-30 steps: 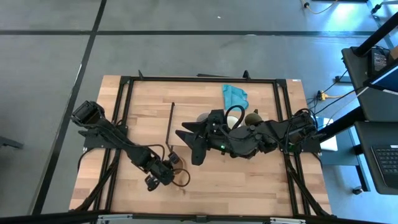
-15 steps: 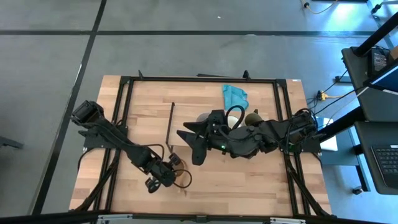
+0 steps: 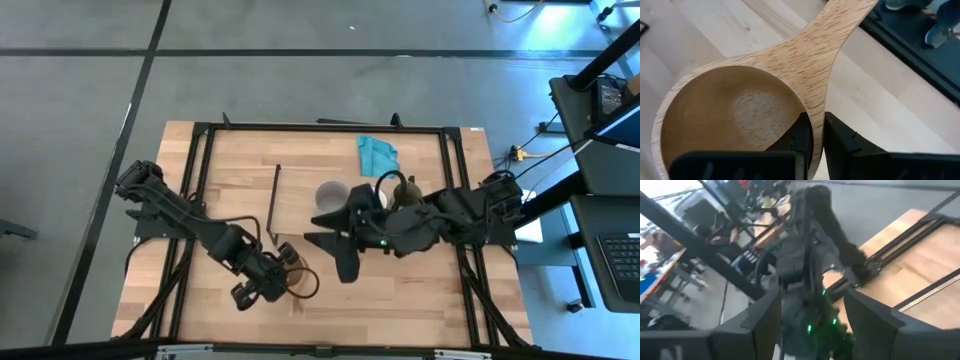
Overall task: Stack small to large cups/mugs on shelf
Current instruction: Put the brown wooden mug on the shelf
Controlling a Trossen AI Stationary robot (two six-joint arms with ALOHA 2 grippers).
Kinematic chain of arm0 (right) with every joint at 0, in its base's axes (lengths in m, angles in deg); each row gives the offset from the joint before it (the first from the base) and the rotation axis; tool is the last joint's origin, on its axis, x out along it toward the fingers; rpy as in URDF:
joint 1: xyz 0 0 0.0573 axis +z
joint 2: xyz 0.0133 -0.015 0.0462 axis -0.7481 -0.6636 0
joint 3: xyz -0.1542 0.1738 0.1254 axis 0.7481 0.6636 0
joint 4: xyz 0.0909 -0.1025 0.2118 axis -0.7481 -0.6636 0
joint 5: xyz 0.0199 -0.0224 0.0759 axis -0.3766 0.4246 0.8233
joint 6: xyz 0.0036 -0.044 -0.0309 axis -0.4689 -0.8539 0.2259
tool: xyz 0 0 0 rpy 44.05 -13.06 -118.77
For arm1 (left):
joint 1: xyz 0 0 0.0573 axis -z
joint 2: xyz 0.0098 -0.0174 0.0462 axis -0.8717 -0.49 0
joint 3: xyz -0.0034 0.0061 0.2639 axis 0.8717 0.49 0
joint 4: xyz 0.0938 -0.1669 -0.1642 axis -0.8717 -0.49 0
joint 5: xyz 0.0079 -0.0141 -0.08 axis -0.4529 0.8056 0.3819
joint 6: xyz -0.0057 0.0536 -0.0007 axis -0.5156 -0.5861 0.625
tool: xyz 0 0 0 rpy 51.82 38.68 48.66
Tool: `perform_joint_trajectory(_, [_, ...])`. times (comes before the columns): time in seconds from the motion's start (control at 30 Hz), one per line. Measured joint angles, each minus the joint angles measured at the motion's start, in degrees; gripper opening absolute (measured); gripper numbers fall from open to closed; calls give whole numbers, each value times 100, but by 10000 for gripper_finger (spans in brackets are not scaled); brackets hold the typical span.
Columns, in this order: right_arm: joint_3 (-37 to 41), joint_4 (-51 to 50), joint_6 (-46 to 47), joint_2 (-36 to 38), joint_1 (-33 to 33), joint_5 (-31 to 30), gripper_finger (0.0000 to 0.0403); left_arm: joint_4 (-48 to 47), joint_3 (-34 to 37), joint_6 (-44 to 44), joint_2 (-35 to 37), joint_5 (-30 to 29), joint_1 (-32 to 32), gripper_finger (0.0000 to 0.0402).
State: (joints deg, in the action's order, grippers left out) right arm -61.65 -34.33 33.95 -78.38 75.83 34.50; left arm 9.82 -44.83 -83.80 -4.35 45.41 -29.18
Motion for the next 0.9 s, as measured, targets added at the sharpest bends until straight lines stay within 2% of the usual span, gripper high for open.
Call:
perform_joint_trajectory(0.2, [2, -80, -32, 57, 103, -59, 218, -1065, -896, -123, 0, 64, -172, 28])
perform_joint_trajectory(0.43, [-7, -90, -254, 290, 155, -165, 218, -2402, -1737, -680, 0, -10, -431, 28])
perform_joint_trajectory(0.6, [-4, -105, -268, 316, 209, -167, 218, -2988, -1818, -1058, 0, -200, -882, 28])
perform_joint_trajectory(0.9, [-4, -224, -96, 317, 319, -250, 218, -3015, -1820, -1972, 0, -145, -1754, 28])
